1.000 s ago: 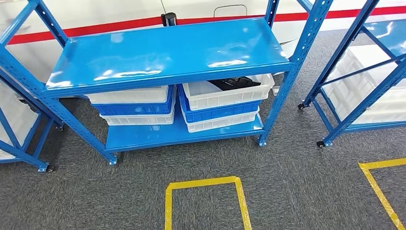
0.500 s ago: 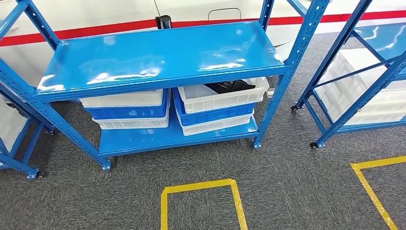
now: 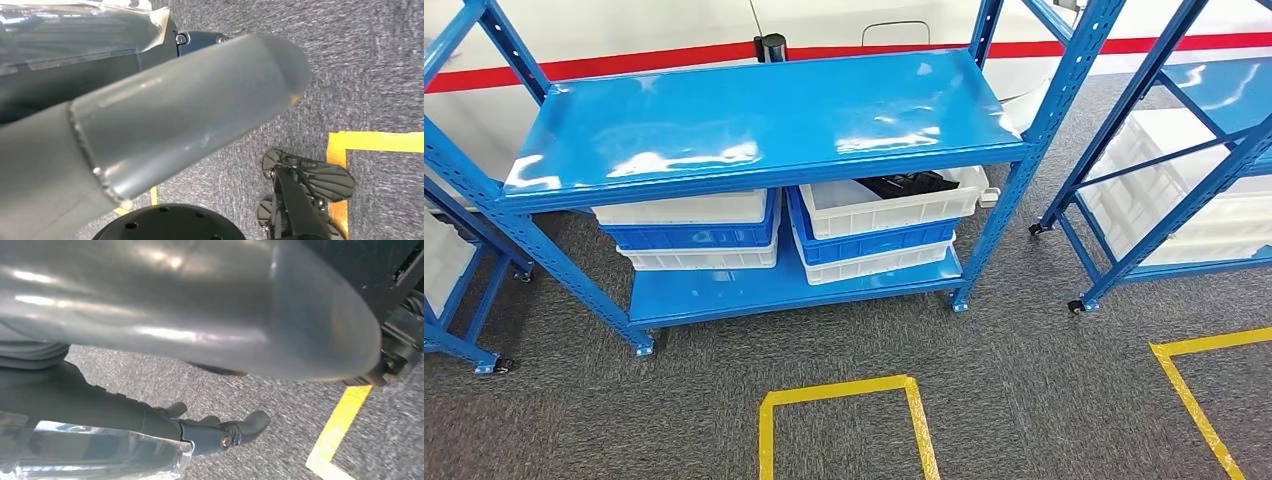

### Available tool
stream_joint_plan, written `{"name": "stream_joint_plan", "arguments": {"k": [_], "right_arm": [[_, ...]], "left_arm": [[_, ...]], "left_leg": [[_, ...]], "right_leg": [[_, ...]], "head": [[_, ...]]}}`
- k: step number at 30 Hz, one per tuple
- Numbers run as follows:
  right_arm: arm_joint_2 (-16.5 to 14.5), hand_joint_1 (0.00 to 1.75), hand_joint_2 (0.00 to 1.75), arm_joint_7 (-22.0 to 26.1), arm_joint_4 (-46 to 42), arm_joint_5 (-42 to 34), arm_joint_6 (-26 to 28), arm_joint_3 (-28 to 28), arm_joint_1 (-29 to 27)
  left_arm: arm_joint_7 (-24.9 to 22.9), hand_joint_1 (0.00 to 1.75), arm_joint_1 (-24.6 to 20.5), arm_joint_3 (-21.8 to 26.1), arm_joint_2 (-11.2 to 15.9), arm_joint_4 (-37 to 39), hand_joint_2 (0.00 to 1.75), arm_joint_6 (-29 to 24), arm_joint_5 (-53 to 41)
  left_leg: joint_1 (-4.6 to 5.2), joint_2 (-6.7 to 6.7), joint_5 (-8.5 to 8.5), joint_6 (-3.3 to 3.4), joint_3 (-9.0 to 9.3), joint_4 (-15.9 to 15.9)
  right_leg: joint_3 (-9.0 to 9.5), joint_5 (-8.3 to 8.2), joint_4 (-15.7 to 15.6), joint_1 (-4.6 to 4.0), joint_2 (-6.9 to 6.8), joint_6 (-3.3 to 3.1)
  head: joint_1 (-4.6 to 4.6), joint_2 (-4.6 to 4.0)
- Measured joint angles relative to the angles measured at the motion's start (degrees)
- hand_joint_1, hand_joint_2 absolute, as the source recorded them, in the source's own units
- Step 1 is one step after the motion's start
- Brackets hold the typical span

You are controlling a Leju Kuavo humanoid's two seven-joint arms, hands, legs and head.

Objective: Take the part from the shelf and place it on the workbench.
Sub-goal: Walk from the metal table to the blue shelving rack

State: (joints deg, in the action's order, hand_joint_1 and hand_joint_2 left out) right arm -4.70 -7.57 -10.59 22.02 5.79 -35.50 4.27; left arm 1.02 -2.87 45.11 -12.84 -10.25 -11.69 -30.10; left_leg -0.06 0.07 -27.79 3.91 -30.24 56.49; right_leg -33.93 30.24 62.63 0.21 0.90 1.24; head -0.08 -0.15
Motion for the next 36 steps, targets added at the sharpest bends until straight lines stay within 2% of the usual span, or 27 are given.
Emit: {"name": "stream_joint_plan", "arguments": {"k": [2,3,4,5,7,8,9,10,12,14,15,17,18,19,20,22,23,24,27,29,30,31,32,33,34,35,36], "right_arm": [[0.03,0.0,0.0,0.04,-0.01,-0.07,0.0,0.0,-0.05],[0.08,0.0,0.0,0.05,0.0,-0.13,0.01,0.0,-0.13],[0.15,0.0,0.0,0.05,0.01,-0.19,0.02,0.0,-0.23],[0.22,0.0,0.0,0.07,0.0,-0.25,0.04,0.0,-0.31],[0.33,0.0,0.0,0.13,-0.01,-0.29,0.06,0.0,-0.33],[0.32,0.0,0.0,0.16,-0.02,-0.3,0.07,0.01,-0.28],[0.3,0.0,0.0,0.19,-0.02,-0.29,0.07,0.01,-0.23],[0.28,0.0,0.0,0.21,-0.03,-0.29,0.07,0.02,-0.19],[0.31,0.0,0.0,0.22,-0.03,-0.3,0.07,0.03,-0.18],[0.37,0.0,0.0,0.22,-0.03,-0.31,0.06,0.04,-0.22],[0.39,0.0,0.0,0.14,-0.03,-0.32,0.05,0.04,-0.2],[0.38,0.0,0.0,-0.28,-0.03,-0.37,0.04,0.04,-0.1],[0.35,0.0,0.0,-0.63,-0.03,-0.4,0.04,0.04,-0.07],[0.32,0.0,0.0,-0.95,-0.03,-0.44,0.04,0.04,-0.09],[0.28,0.0,0.0,-1.19,-0.03,-0.49,0.04,0.04,-0.12],[0.2,0.0,0.0,-1.4,-0.05,-0.68,0.05,0.06,-0.15],[0.1,0.0,0.0,-1.42,-0.07,-0.79,0.07,0.08,-0.1],[0.02,0.0,0.0,-1.42,-0.1,-0.87,0.1,0.1,-0.04],[-0.15,0.0,0.0,-1.43,-0.14,-0.98,0.17,0.16,-0.1],[-0.19,0.0,0.0,-1.44,-0.14,-1.01,0.17,0.17,-0.14],[-0.17,0.0,0.0,-1.44,-0.14,-1.03,0.17,0.18,-0.03],[-0.14,0.0,0.0,-1.44,-0.14,-1.05,0.17,0.19,0.08],[-0.1,0.0,0.0,-1.44,-0.14,-1.08,0.19,0.21,0.18],[-0.05,0.0,0.0,-1.44,-0.14,-1.15,0.2,0.25,0.16],[0.0,0.0,0.0,-1.43,-0.13,-1.21,0.21,0.29,0.01],[0.05,0.0,0.0,-1.43,-0.13,-1.27,0.22,0.35,-0.16],[0.1,0.0,0.0,-1.42,-0.12,-1.32,0.23,0.43,-0.34]], "left_arm": [[0.13,0.0,0.01,0.0,0.04,0.01,0.0,0.14,-0.03],[0.2,0.0,0.04,0.0,0.05,0.01,0.0,0.25,-0.08],[0.26,0.0,0.08,0.01,0.05,0.02,0.0,0.38,-0.13],[0.32,0.0,0.11,0.01,0.06,0.02,0.0,0.54,-0.2],[0.45,0.0,0.14,0.02,0.08,0.01,0.0,0.79,-0.27],[0.5,0.0,0.11,0.02,0.11,0.01,0.0,0.84,-0.28],[0.56,0.0,0.07,0.02,0.15,0.01,0.0,0.84,-0.28],[0.6,0.0,0.03,0.02,0.19,0.0,0.0,0.83,-0.28],[0.62,0.0,-0.01,0.03,0.18,-0.01,0.0,0.8,-0.28],[0.62,0.0,-0.03,0.04,0.19,-0.01,0.0,0.81,-0.34],[0.62,0.0,-0.04,0.04,0.2,-0.01,0.0,0.85,-0.39],[0.62,0.0,0.03,0.04,0.21,-0.01,0.0,1.09,-0.56],[0.62,0.0,0.1,0.04,0.21,0.0,0.0,1.26,-0.67],[0.62,0.0,0.18,0.04,0.24,0.01,0.0,1.45,-0.79],[0.62,0.0,0.23,0.04,0.28,0.01,0.0,1.65,-0.9],[0.62,0.0,0.26,0.04,0.43,0.0,0.0,2.01,-1.08],[0.63,0.0,0.24,0.03,0.57,-0.01,0.0,2.15,-1.15],[0.64,0.0,0.2,0.02,0.66,-0.01,0.0,2.22,-1.22],[0.7,0.0,0.22,0.0,0.74,-0.01,0.0,2.38,-1.41],[0.72,0.0,0.38,0.01,0.74,-0.01,0.0,2.45,-1.49],[0.73,0.0,0.38,0.02,0.74,-0.01,0.0,2.48,-1.52],[0.73,0.0,0.34,0.02,0.75,-0.01,0.0,2.55,-1.56],[0.73,0.0,0.29,0.02,0.76,-0.01,0.0,2.63,-1.61],[0.72,0.0,0.27,0.01,0.75,-0.01,0.0,2.75,-1.65],[0.7,0.0,0.32,0.01,0.75,-0.01,0.0,2.88,-1.72],[0.66,0.0,0.4,0.0,0.74,-0.01,0.0,2.97,-1.82],[0.6,0.0,0.48,0.0,0.73,-0.01,0.0,3.04,-1.93]], "left_leg": [[-0.05,-0.16,-0.09,0.02,0.22,-0.21],[-0.11,-0.18,-0.23,-0.09,0.31,-0.19],[-0.22,-0.17,-0.41,-0.32,0.48,-0.16],[-0.4,-0.12,-0.64,-0.64,0.75,-0.11],[-0.75,-0.06,-1.36,-1.56,1.43,0.12],[-0.76,-0.05,-1.86,-2.1,1.66,0.34],[-0.7,-0.07,-2.25,-2.55,1.8,0.49],[-0.64,-0.08,-2.52,-2.87,1.87,0.54],[-0.86,-0.09,-2.81,-3.3,2.07,0.46],[-1.18,-0.11,-3.88,-3.75,1.43,2.38],[-1.26,-0.1,-5.16,-3.97,0.06,5.19],[-1.23,-0.1,-8.21,-4.13,-4.66,13.35],[-1.23,-0.09,-8.97,-4.09,-7.1,16.87],[-1.21,-0.09,-8.44,-3.91,-8.7,18.4],[-1.16,-0.08,-6.68,-3.61,-9.23,17.69],[-0.84,0.01,-1.17,-2.55,-7.4,10.81],[-0.58,0.03,0.64,-1.96,-6.11,7.32],[-0.29,0.04,1.52,-1.54,-5.12,4.77],[0.21,0.1,1.03,-1.04,-3.95,2.19],[0.06,0.18,1.02,-0.73,-2.28,1.01],[-0.07,0.22,0.91,-0.6,-1.33,0.67],[-0.09,0.16,0.64,-0.5,-0.81,0.5],[-0.07,0.15,0.28,-0.41,-0.51,0.48],[-0.04,0.16,-0.1,-0.42,-0.19,0.49],[-0.02,0.2,-0.52,-0.45,0.24,0.49],[-0.02,0.27,-0.98,-0.53,0.79,0.5],[-0.03,0.33,-1.48,-0.66,1.47,0.51]], "right_leg": [[-4.07,2.51,7.45,0.32,-0.18,-0.08],[-5.67,3.07,10.1,0.56,-0.21,0.16],[-6.26,2.7,10.72,0.87,-0.26,0.66],[-5.64,1.44,9.0,1.2,-0.36,1.38],[-2.0,-1.94,1.35,1.86,-0.79,2.85],[-0.36,-2.95,-1.81,1.98,-0.83,3.02],[0.68,-3.33,-3.69,1.99,-0.82,2.77],[1.01,-3.11,-4.13,1.83,-0.7,2.21],[1.22,-2.84,-4.17,1.67,-0.47,1.05],[1.62,-2.47,-4.22,1.68,-0.36,0.19],[1.91,-2.26,-4.26,1.69,-0.33,-0.22],[2.41,-1.74,-4.26,1.42,-0.34,-0.94],[2.71,-1.44,-4.25,1.26,-0.3,-1.19],[3.13,-1.1,-4.25,1.11,-0.2,-1.35],[3.68,-0.71,-4.26,0.96,-0.07,-1.41],[4.83,0.2,-4.33,0.77,0.18,-1.33],[5.21,0.64,-4.4,0.56,0.23,-1.15],[5.4,1.01,-4.55,0.49,0.29,-0.91],[6.62,0.91,-4.76,0.38,0.21,0.43],[6.71,1.35,-3.37,0.39,-0.09,0.85],[5.61,2.28,-1.33,0.42,-0.19,0.68],[3.72,3.5,1.82,0.48,-0.28,0.43],[1.25,4.79,5.49,0.47,-0.29,0.23],[-1.25,5.71,8.74,0.5,-0.3,0.34],[-3.05,5.79,10.42,0.51,-0.31,0.78],[-3.86,4.8,10.08,0.51,-0.32,1.54],[-3.63,2.8,7.64,0.52,-0.36,2.41]], "head": [[0.02,0.0],[0.0,0.0],[-0.01,0.0],[0.01,0.0],[0.06,0.0],[0.13,0.0],[0.13,0.0],[0.12,0.0],[0.0,0.0],[-0.1,0.0],[-0.17,0.0],[-0.21,0.0],[-0.2,0.0],[-0.2,0.0],[-0.21,0.0],[-0.2,0.0],[-0.07,0.0],[-0.01,0.0],[-0.01,0.0],[0.03,0.0],[0.1,0.0],[0.2,0.0],[0.21,0.0],[0.25,0.0],[0.24,0.0],[0.26,0.0],[0.27,0.0]]}}
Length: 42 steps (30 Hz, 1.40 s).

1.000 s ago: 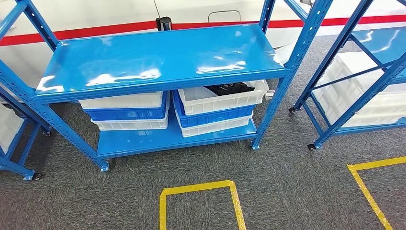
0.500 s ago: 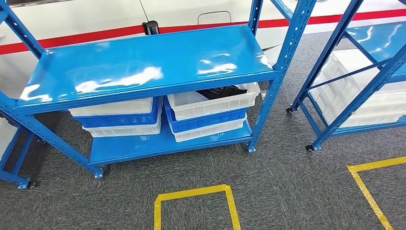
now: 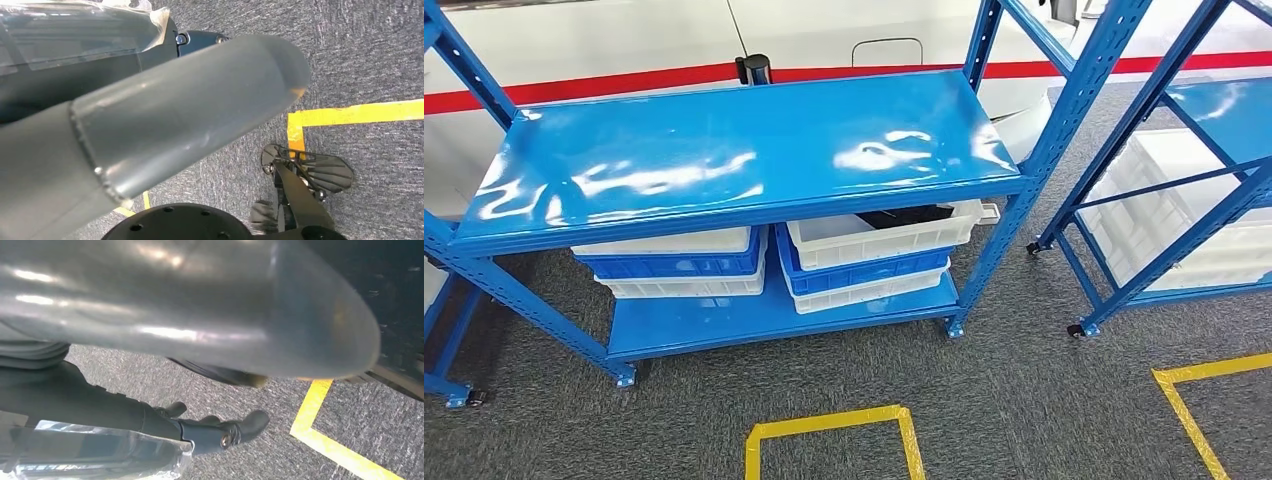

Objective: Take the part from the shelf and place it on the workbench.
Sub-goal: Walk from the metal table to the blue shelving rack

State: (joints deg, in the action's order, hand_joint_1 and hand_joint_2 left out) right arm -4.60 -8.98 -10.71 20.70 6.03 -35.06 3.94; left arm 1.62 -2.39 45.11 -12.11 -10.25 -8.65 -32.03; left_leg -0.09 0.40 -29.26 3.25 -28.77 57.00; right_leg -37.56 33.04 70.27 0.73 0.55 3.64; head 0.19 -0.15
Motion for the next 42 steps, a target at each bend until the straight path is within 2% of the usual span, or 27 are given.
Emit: {"name": "stream_joint_plan", "arguments": {"k": [1,2,3,4,6,8,9,10,12,13,14,15,17,18,19,20,21,24,25,30,35,37,38,39,41,42], "right_arm": [[0.05,0.0,0.0,0.01,0.0,-0.03,0.01,0.08,-0.11],[0.09,0.0,0.0,0.02,0.01,-0.07,0.02,0.15,-0.16],[0.11,0.0,0.0,0.05,0.01,-0.09,0.03,0.2,-0.14],[0.12,0.0,0.0,0.08,0.01,-0.1,0.03,0.24,-0.12],[0.15,0.0,0.0,0.1,0.01,-0.05,0.02,0.27,-0.19],[0.13,0.0,0.0,0.09,0.01,0.08,0.02,0.29,-0.34],[0.1,0.0,0.0,0.1,0.0,0.15,0.02,0.3,-0.28],[0.05,0.0,0.0,0.1,0.0,0.2,0.02,0.31,-0.16],[0.02,0.0,0.0,0.11,0.0,0.24,0.02,0.33,-0.01],[0.01,0.0,0.0,0.11,0.0,0.25,0.02,0.34,-0.07],[0.03,0.0,0.0,0.11,0.0,0.26,0.02,0.34,-0.18],[0.03,0.0,0.0,0.11,0.0,0.31,0.02,0.35,-0.26],[-0.07,0.0,0.0,0.11,0.0,0.4,0.01,0.36,-0.3],[-0.13,0.0,0.0,0.11,-0.01,0.46,0.01,0.37,-0.19],[-0.2,0.0,0.0,0.1,-0.01,0.5,0.01,0.38,-0.06],[-0.32,0.0,0.0,0.09,-0.02,0.54,0.0,0.39,0.0],[-0.39,0.0,0.0,0.07,-0.02,0.56,-0.01,0.4,0.04],[-0.52,0.0,0.0,0.08,-0.02,0.76,0.02,0.41,0.0],[-0.48,0.0,0.0,0.11,-0.02,1.02,0.05,0.41,0.04],[-0.34,0.0,0.0,0.15,-0.02,2.22,-0.03,0.27,0.15],[-0.33,0.0,0.0,0.15,-0.03,2.36,-0.1,0.21,0.33],[-0.32,0.0,0.0,0.13,-0.09,2.35,-0.15,0.2,0.41],[-0.31,0.0,0.0,0.11,-0.12,2.32,-0.2,0.2,0.49],[-0.29,0.0,0.0,0.09,-0.15,2.26,-0.26,0.2,0.56],[-0.22,0.0,0.0,0.09,-0.15,2.11,-0.34,0.2,0.59],[-0.19,0.0,0.0,0.08,-0.15,2.06,-0.37,0.2,0.49]], "left_arm": [[-0.06,0.0,0.06,0.0,-0.01,0.0,0.0,0.03,-0.13],[-0.15,0.0,0.09,0.0,-0.01,0.01,0.0,0.03,-0.22],[-0.23,0.0,0.07,0.0,0.02,0.01,0.0,-0.02,-0.27],[-0.34,0.0,0.01,-0.01,0.03,0.01,0.0,-0.07,-0.31],[-0.57,0.0,-0.07,-0.01,0.06,0.01,0.0,-0.21,-0.34],[-0.75,0.0,-0.11,-0.01,0.13,0.01,0.0,-0.29,-0.34],[-0.79,0.0,-0.21,-0.02,0.17,0.0,0.0,-0.32,-0.34],[-0.81,0.0,-0.31,-0.02,0.2,0.0,0.0,-0.33,-0.34],[-0.85,0.0,-0.43,-0.04,0.2,0.01,0.0,-0.33,-0.34],[-0.87,0.0,-0.39,-0.04,0.2,0.02,0.0,-0.34,-0.34],[-0.9,0.0,-0.33,-0.04,0.21,0.02,0.0,-0.36,-0.34],[-0.92,0.0,-0.28,-0.04,0.21,0.02,0.0,-0.39,-0.34],[-0.94,0.0,-0.26,-0.04,0.3,0.02,0.0,-0.5,-0.33],[-1.05,0.0,-0.3,-0.04,0.37,0.02,0.0,-0.69,-0.32],[-1.23,0.0,-0.32,-0.04,0.44,0.01,0.0,-0.99,-0.32],[-1.53,0.0,-0.33,-0.04,0.5,0.01,0.0,-1.38,-0.32],[-1.87,0.0,-0.28,-0.04,0.45,0.01,0.0,-1.86,-0.34],[-2.57,0.0,-0.18,-0.02,0.33,0.01,0.0,-2.86,-0.44],[-2.69,0.0,-0.22,-0.02,0.32,0.0,0.0,-2.97,-0.45],[-2.95,0.0,-0.34,0.0,0.21,0.0,0.0,-3.0,-0.45],[-2.96,0.0,-0.39,0.03,0.19,0.0,0.0,-3.0,-0.45],[-2.95,0.0,-0.39,0.05,0.1,0.0,0.0,-2.97,-0.48],[-2.95,0.0,-0.42,0.05,0.05,0.0,0.0,-2.92,-0.57],[-2.94,0.0,-0.44,0.06,-0.01,0.0,0.0,-2.84,-0.68],[-2.93,0.0,-0.46,0.07,-0.07,0.0,0.0,-2.64,-0.87],[-2.93,0.0,-0.44,0.07,-0.08,0.0,0.0,-2.51,-0.89]], "left_leg": [[-0.01,0.03,-0.56,-0.19,0.56,-0.01],[0.02,0.02,-1.13,-0.44,1.2,0.03],[0.07,-0.01,-1.64,-0.74,1.6,0.05],[0.14,-0.08,-2.12,-1.14,1.73,0.0],[0.24,-0.19,-2.52,-1.83,2.37,0.2],[0.16,-0.23,-2.75,-2.3,2.33,1.96],[0.05,-0.24,-3.24,-2.57,1.19,4.2],[-0.09,-0.24,-4.24,-2.89,-0.76,7.42],[-0.34,-0.25,-7.01,-3.52,-5.72,14.39],[-0.42,-0.25,-7.72,-3.67,-7.72,16.33],[-0.46,-0.25,-7.11,-3.65,-8.86,16.45],[-0.44,-0.25,-5.05,-3.44,-8.98,14.47],[-0.17,-0.26,0.61,-2.43,-7.45,7.58],[0.09,-0.27,2.17,-1.86,-6.78,4.71],[0.38,-0.25,3.01,-1.37,-6.28,3.07],[0.65,-0.24,2.98,-1.02,-6.09,2.57],[0.77,-0.2,3.17,-1.04,-5.85,2.09],[0.85,-0.13,3.81,-2.04,-5.21,1.34],[0.94,-0.11,3.67,-2.17,-5.17,1.33],[1.07,-0.08,3.11,-1.36,-4.79,1.34],[1.52,-0.07,2.77,-0.49,-4.64,1.29],[1.36,0.06,2.98,0.06,-4.27,0.72],[1.14,0.13,3.14,0.34,-4.05,0.37],[0.92,0.24,3.28,0.58,-3.83,0.08],[0.79,0.6,3.34,0.83,-3.77,-0.03],[0.8,0.94,3.32,0.86,-3.76,-0.02]], "right_leg": [[0.96,-2.69,-3.96,0.01,-0.14,0.62],[1.78,-4.71,-7.34,-0.02,-0.38,0.62],[2.39,-5.69,-9.81,-0.25,-0.7,-0.01],[2.79,-6.25,-11.05,-0.44,-0.95,-0.92],[3.23,-5.91,-11.29,-0.57,-1.03,-2.78],[4.39,-5.97,-11.68,-0.1,-0.8,-3.68],[5.12,-5.74,-11.8,0.09,-0.72,-4.04],[5.56,-5.42,-11.89,0.09,-0.68,-4.37],[6.25,-4.67,-11.9,0.0,-0.53,-4.82],[6.67,-4.27,-11.9,-0.06,-0.44,-4.86],[7.21,-3.84,-11.9,-0.13,-0.33,-4.83],[7.87,-3.36,-11.91,-0.21,-0.24,-4.76],[9.08,-2.49,-12.01,-0.32,-0.13,-4.58],[9.48,-2.19,-12.1,-0.34,-0.08,-4.42],[9.59,-2.0,-12.18,-0.31,-0.06,-4.21],[9.53,-1.87,-12.31,-0.23,-0.03,-3.96],[9.55,-1.76,-12.38,-0.36,-0.01,-3.75],[9.98,-1.59,-12.92,-0.67,-0.08,-3.5],[10.13,-1.6,-13.24,-0.61,-0.1,-3.44],[10.81,-1.57,-14.32,-0.46,-0.12,-3.0],[11.16,-1.63,-14.85,-0.04,-0.12,-2.06],[11.37,-1.29,-14.54,-0.16,-0.29,-1.59],[10.87,-0.54,-13.03,-0.24,-0.38,-1.54],[9.61,0.73,-10.22,-0.29,-0.46,-1.65],[5.07,3.9,-1.87,-0.19,-0.48,-2.16],[2.98,4.83,1.45,-0.17,-0.48,-2.18]], "head": [[0.0,0.0],[-0.02,0.0],[-0.03,0.0],[-0.11,0.0],[-0.24,0.0],[-0.35,0.0],[-0.43,0.0],[-0.51,0.0],[-0.62,0.0],[-0.6,0.0],[-0.61,0.0],[-0.61,0.0],[-0.51,0.0],[-0.39,0.0],[-0.3,0.0],[-0.2,0.0],[-0.21,0.0],[-0.21,0.0],[-0.2,0.0],[-0.17,0.0],[-0.2,0.0],[-0.2,0.0],[-0.14,0.0],[-0.09,0.0],[-0.03,0.0],[-0.05,0.0]]}}
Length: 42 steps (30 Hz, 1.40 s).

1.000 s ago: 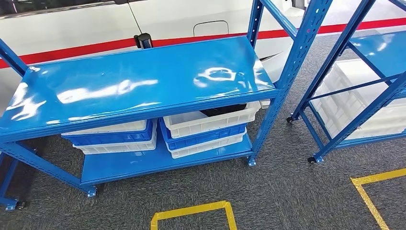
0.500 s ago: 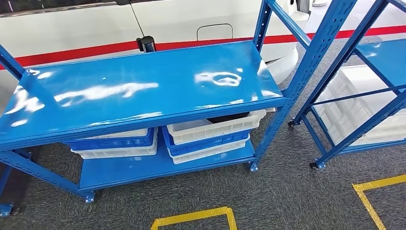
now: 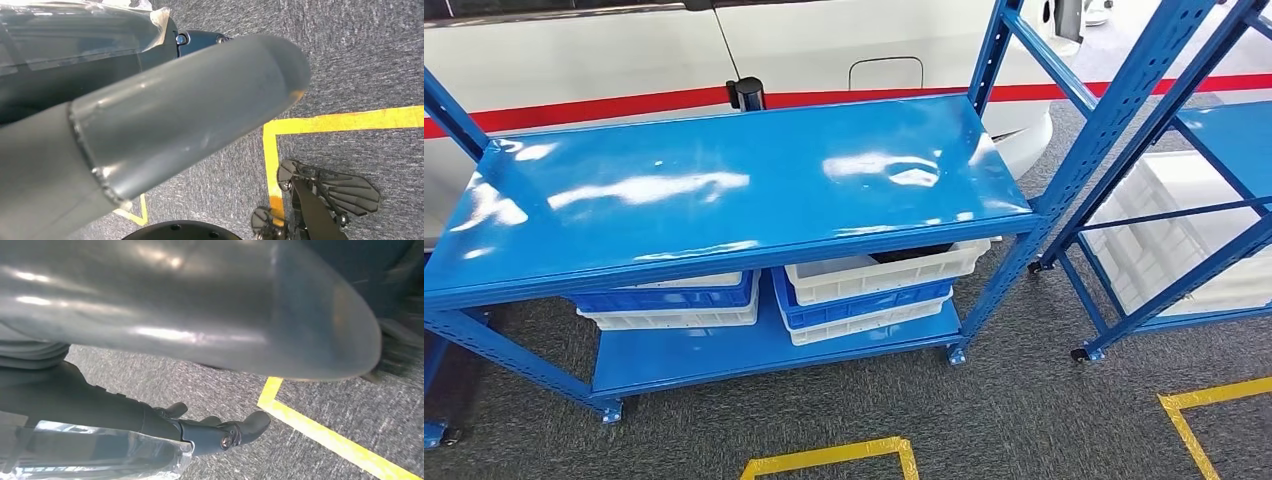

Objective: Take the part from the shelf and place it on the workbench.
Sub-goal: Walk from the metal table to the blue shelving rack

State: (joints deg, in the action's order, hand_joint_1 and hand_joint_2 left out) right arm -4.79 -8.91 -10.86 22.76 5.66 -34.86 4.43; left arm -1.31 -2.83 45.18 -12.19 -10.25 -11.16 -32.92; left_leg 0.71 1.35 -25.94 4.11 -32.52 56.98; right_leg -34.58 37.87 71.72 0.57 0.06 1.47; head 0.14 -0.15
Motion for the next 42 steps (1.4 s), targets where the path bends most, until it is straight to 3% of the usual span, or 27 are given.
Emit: {"name": "stream_joint_plan", "arguments": {"k": [1,2,4,5,7,9,10,12,14,16,17,18,20,22,23,25,27,29,31,32,33,34,35,37,38,39,42], "right_arm": [[0.04,0.0,0.0,-0.02,0.0,-0.03,0.0,0.0,-0.11],[0.07,0.0,0.0,-0.04,0.0,-0.05,0.0,0.0,-0.2],[0.11,0.0,0.0,-0.08,0.0,-0.08,0.0,0.0,-0.23],[0.13,0.0,0.0,-0.08,0.0,-0.09,-0.01,0.0,-0.22],[0.17,0.0,0.0,-0.08,0.0,-0.11,-0.02,0.0,-0.23],[0.15,0.0,0.0,-0.08,-0.01,-0.12,-0.02,0.01,-0.17],[0.13,0.0,0.0,-0.08,-0.03,-0.13,-0.02,0.02,-0.09],[0.04,0.0,0.0,-0.07,-0.07,-0.18,-0.01,0.02,0.01],[0.04,0.0,0.0,-0.05,-0.08,-0.32,-0.01,0.03,-0.13],[0.08,0.0,0.0,-0.05,-0.07,-0.51,0.01,0.04,-0.29],[0.09,0.0,0.0,-0.05,-0.07,-0.58,0.03,0.04,-0.3],[0.09,0.0,0.0,-0.04,-0.07,-0.62,0.06,0.04,-0.29],[0.04,0.0,0.0,0.03,-0.08,-0.69,0.15,0.04,-0.27],[0.05,0.0,0.0,0.11,-0.08,-0.77,0.22,0.04,-0.2],[0.07,0.0,0.0,0.23,-0.08,-0.87,0.33,0.06,-0.17],[0.09,0.0,0.0,0.53,-0.12,-1.28,0.72,0.24,-0.1],[0.08,0.0,0.0,0.71,-0.16,-1.91,1.06,0.63,-0.07],[0.07,0.0,0.0,0.7,-0.17,-2.41,1.14,0.98,-0.17],[0.09,0.0,0.0,0.67,-0.16,-2.67,1.15,1.23,-0.46],[0.11,0.0,0.0,0.65,-0.16,-2.73,1.15,1.39,-0.62],[0.16,0.0,0.0,0.62,-0.15,-2.76,1.19,1.57,-0.73],[0.22,0.0,0.0,0.6,-0.15,-2.78,1.24,1.75,-0.77],[0.27,0.0,0.44,0.59,-0.15,-2.78,1.31,1.88,-0.76],[0.29,0.0,1.31,0.59,-0.15,-2.78,1.39,2.02,-0.64],[0.27,0.0,1.75,0.59,-0.15,-2.78,1.4,2.05,-0.61],[0.24,0.0,1.75,0.58,-0.15,-2.78,1.4,2.09,-0.58],[0.23,0.0,1.75,0.56,-0.15,-2.71,1.4,2.24,-0.58]], "left_arm": [[0.0,0.0,0.02,0.0,0.0,0.0,0.0,0.1,-0.02],[0.0,0.0,0.04,0.0,0.01,0.0,0.0,0.21,-0.03],[0.0,0.0,0.06,0.0,0.01,0.0,0.0,0.29,-0.06],[0.0,0.0,0.04,0.0,0.0,0.0,0.0,0.32,-0.07],[0.01,0.0,0.02,0.0,-0.03,0.0,0.0,0.34,-0.07],[0.02,0.0,0.11,0.0,0.0,0.0,0.0,0.34,-0.07],[0.02,0.0,0.19,0.0,0.05,0.0,0.0,0.34,-0.07],[0.05,0.0,0.21,0.0,0.12,0.0,0.0,0.38,-0.11],[0.14,0.0,0.1,0.0,0.11,0.0,0.0,0.47,-0.25],[0.21,0.0,0.11,0.0,0.14,0.0,0.0,0.61,-0.43],[0.22,0.0,0.18,0.0,0.18,0.0,0.0,0.67,-0.5],[0.24,0.0,0.23,0.0,0.24,0.0,0.0,0.7,-0.56],[0.3,0.0,0.17,0.0,0.36,0.0,0.0,0.75,-0.66],[0.33,0.0,0.0,0.0,0.42,0.0,0.0,0.82,-0.84],[0.33,0.0,-0.05,0.0,0.43,0.0,0.0,0.85,-0.95],[0.15,0.0,-0.02,0.0,0.45,0.0,0.87,0.58,-1.16],[-0.27,0.0,-0.01,0.0,0.46,0.0,1.75,0.05,-1.28],[-0.66,0.0,-0.07,0.0,0.49,0.0,1.75,-0.31,-1.36],[-0.89,0.0,-0.09,0.0,0.5,0.0,0.87,-0.54,-1.38],[-1.04,0.0,-0.06,0.01,0.51,0.0,0.44,-0.77,-1.36],[-1.29,0.0,-0.04,0.02,0.5,0.0,0.0,-1.16,-1.32],[-1.62,0.0,-0.02,0.03,0.48,0.0,0.0,-1.65,-1.28],[-1.96,0.0,-0.02,0.07,0.46,0.0,0.0,-2.18,-1.24],[-2.45,0.0,-0.03,0.22,0.48,0.0,0.87,-2.91,-1.19],[-2.62,0.0,-0.03,0.32,0.52,0.0,1.31,-3.14,-1.19],[-2.82,0.0,-0.02,0.41,0.56,0.0,1.75,-3.37,-1.2],[-3.72,0.0,0.0,0.56,0.63,0.0,1.75,-4.49,-1.4]], "left_leg": [[0.01,0.45,-0.02,-0.01,0.04,0.02],[0.01,0.98,-0.04,-0.05,0.13,0.04],[-0.01,2.13,-0.1,-0.26,0.38,0.08],[0.09,2.72,-0.21,-0.52,0.48,0.19],[0.22,3.79,-0.44,-1.19,0.53,0.33],[0.11,4.63,-0.58,-1.9,0.42,0.42],[0.02,4.3,-0.83,-2.22,0.21,0.78],[-0.13,2.02,-2.97,-2.93,-1.42,4.24],[-0.51,-0.24,-6.61,-3.73,-5.28,11.63],[-1.09,-0.95,-7.81,-4.37,-8.61,16.97],[-1.35,-1.2,-6.73,-4.57,-8.79,16.63],[-1.55,-1.59,-4.76,-4.66,-7.75,14.06],[-1.54,-3.69,-0.8,-4.45,-3.9,6.17],[-1.2,-5.05,0.45,-3.9,-1.66,1.8],[-0.93,-4.86,0.17,-3.58,-1.56,1.55],[-0.8,-3.69,0.2,-2.81,-1.37,1.16],[-1.08,-2.82,0.49,-1.98,-0.96,0.5],[-1.25,-2.03,0.51,-1.43,-0.79,0.27],[-1.2,-1.1,0.32,-1.26,-0.69,0.3],[-1.19,-0.63,0.22,-1.29,-0.57,0.32],[-1.2,-0.22,0.09,-1.4,-0.37,0.34],[-1.21,0.12,-0.07,-1.58,-0.1,0.35],[-1.13,0.35,-0.27,-1.82,0.18,0.41],[-0.86,0.62,-0.89,-2.1,0.56,0.6],[-0.74,0.64,-1.07,-1.9,0.62,0.69],[-0.74,0.62,-1.18,-1.62,0.64,0.72],[-0.92,0.49,-1.03,-1.32,0.76,0.57]], "right_leg": [[-1.17,-0.06,1.38,0.0,0.01,0.23],[-1.19,-1.16,0.4,0.02,0.04,0.65],[1.49,-5.1,-6.94,0.18,1.13,1.46],[2.96,-6.93,-10.74,0.22,2.07,1.48],[4.49,-8.8,-14.68,0.16,3.27,0.74],[4.8,-9.08,-14.92,0.19,2.44,-0.28],[5.07,-9.18,-15.01,0.34,1.97,-0.68],[5.57,-9.33,-15.21,0.75,0.91,-1.45],[5.75,-9.13,-15.2,0.61,-0.34,-1.97],[5.92,-8.81,-15.18,0.54,-1.65,-2.13],[6.08,-8.61,-15.17,0.55,-2.22,-2.1],[6.34,-8.37,-15.17,0.57,-2.73,-1.96],[6.99,-7.71,-15.17,0.39,-3.72,-1.45],[7.35,-7.02,-15.22,-0.04,-4.6,-0.75],[7.45,-6.79,-15.34,-0.2,-5.04,-0.41],[7.87,-6.37,-15.39,-0.13,-5.56,0.25],[7.05,-4.78,-12.85,0.04,-3.76,0.43],[3.28,-1.56,-5.67,0.17,-1.2,0.01],[-0.92,0.36,0.94,0.18,-0.39,0.11],[-1.71,-0.26,1.33,0.18,-0.31,0.54],[-1.35,-1.86,-0.62,0.21,-0.28,1.11],[-0.01,-4.11,-4.51,0.28,-0.27,1.65],[1.48,-6.32,-8.62,0.33,-0.26,1.89],[3.55,-9.15,-13.88,0.5,-0.24,1.38],[3.83,-9.6,-14.48,0.52,-0.22,0.97],[4.01,-9.77,-14.61,0.49,-0.2,0.69],[4.11,-9.84,-14.6,0.19,-0.1,0.41]], "head": [[0.0,0.0],[0.01,0.0],[0.03,0.0],[0.03,0.0],[0.04,0.0],[0.03,0.0],[0.03,0.0],[-0.3,0.0],[-0.65,0.0],[-0.66,0.0],[-0.66,0.0],[-0.66,0.0],[-0.68,0.0],[-0.52,0.0],[-0.44,0.0],[-0.41,0.0],[-0.36,0.0],[-0.27,0.0],[-0.27,0.0],[-0.25,0.0],[-0.25,0.0],[-0.22,0.0],[-0.21,0.0],[-0.2,0.0],[-0.21,0.0],[-0.21,0.0],[-0.2,0.0]]}}
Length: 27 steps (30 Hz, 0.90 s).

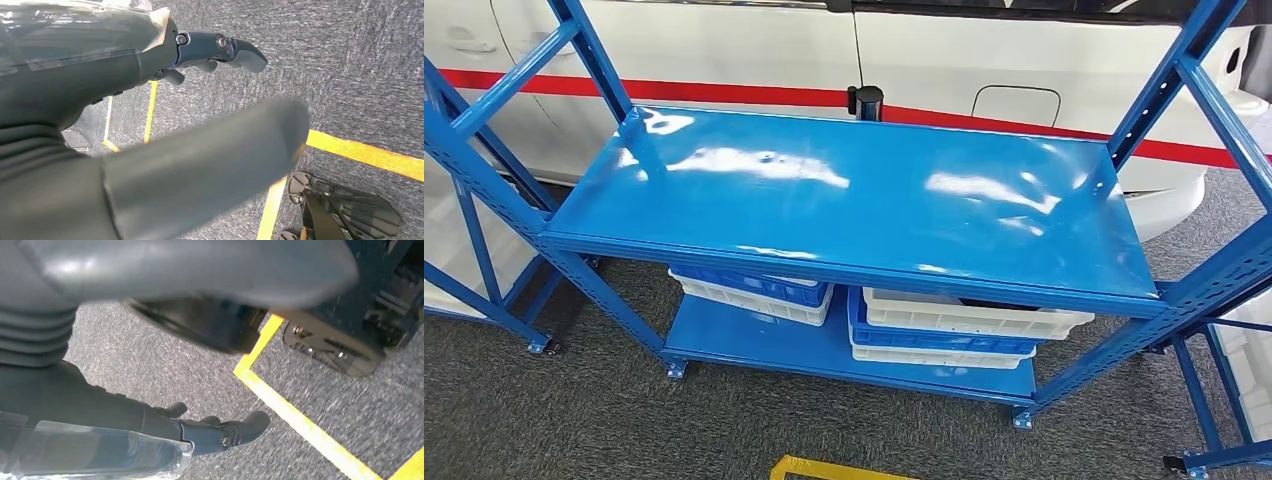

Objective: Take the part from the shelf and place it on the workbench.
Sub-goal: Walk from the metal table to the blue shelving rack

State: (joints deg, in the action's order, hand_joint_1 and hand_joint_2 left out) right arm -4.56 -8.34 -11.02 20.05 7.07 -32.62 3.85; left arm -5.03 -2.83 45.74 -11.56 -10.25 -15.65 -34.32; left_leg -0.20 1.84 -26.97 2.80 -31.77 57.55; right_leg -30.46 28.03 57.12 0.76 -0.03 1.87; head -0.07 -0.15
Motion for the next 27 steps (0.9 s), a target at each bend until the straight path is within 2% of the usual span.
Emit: {"name": "stream_joint_plan", "arguments": {"k": [2,6,11,22,25,26,27], "right_arm": [[0.03,0.0,1.75,0.01,-0.01,-0.04,0.18,0.21,-0.02],[0.22,0.0,0.0,0.56,-0.36,-1.45,0.52,2.71,-0.81],[0.79,0.0,0.0,1.71,-1.42,-4.28,-0.32,6.86,-2.37],[2.15,0.0,0.0,4.24,-4.62,-10.65,-2.92,16.61,-6.25],[2.53,0.0,0.0,4.94,-5.57,-12.35,-3.63,19.23,-7.3],[2.66,0.0,0.0,5.18,-5.89,-12.93,-3.88,20.13,-7.66],[2.8,0.0,0.0,5.4,-6.24,-13.54,-4.13,21.06,-8.01]], "left_arm": [[-1.04,0.0,0.0,0.05,0.04,-0.01,1.75,-1.2,0.13],[-2.34,0.0,0.77,-1.69,0.85,-0.62,1.75,-2.19,2.83],[-1.55,0.0,2.08,-6.64,2.44,-1.98,1.75,0.23,7.65],[1.13,0.0,5.68,-21.06,5.87,-5.56,1.75,6.41,18.5],[1.85,0.0,6.67,-25.13,6.84,-6.55,0.44,8.11,21.47],[2.08,0.0,7.01,-26.51,7.18,-6.88,0.44,8.67,22.45],[2.34,0.0,7.34,-27.9,7.5,-7.22,0.87,9.25,23.45]], "left_leg": [[-0.06,-0.01,0.05,-0.17,0.12,-0.18],[-0.22,-0.04,0.03,-1.1,0.26,-0.42],[-0.23,-0.1,-0.13,-1.84,0.33,-0.47],[0.23,-0.14,-0.17,-1.84,0.33,-0.45],[0.27,-0.15,-0.18,-1.82,0.33,-0.45],[0.29,-0.15,-0.18,-1.81,0.33,-0.45],[0.31,-0.15,-0.19,-1.81,0.33,-0.45]], "right_leg": [[0.0,0.05,0.02,-0.11,0.03,-0.18],[0.0,0.22,0.05,-0.28,0.02,-0.44],[-0.06,0.29,0.06,-0.54,0.02,-0.54],[-0.24,0.3,0.05,-0.12,0.02,-0.55],[-0.24,0.3,0.05,-0.05,0.02,-0.54],[-0.24,0.3,0.05,-0.05,0.02,-0.54],[-0.26,0.3,0.04,-0.04,0.02,-0.54]], "head": [[0.01,0.0],[0.0,0.0],[0.02,0.0],[0.04,0.0],[0.03,0.0],[0.03,0.0],[0.03,0.0]]}}
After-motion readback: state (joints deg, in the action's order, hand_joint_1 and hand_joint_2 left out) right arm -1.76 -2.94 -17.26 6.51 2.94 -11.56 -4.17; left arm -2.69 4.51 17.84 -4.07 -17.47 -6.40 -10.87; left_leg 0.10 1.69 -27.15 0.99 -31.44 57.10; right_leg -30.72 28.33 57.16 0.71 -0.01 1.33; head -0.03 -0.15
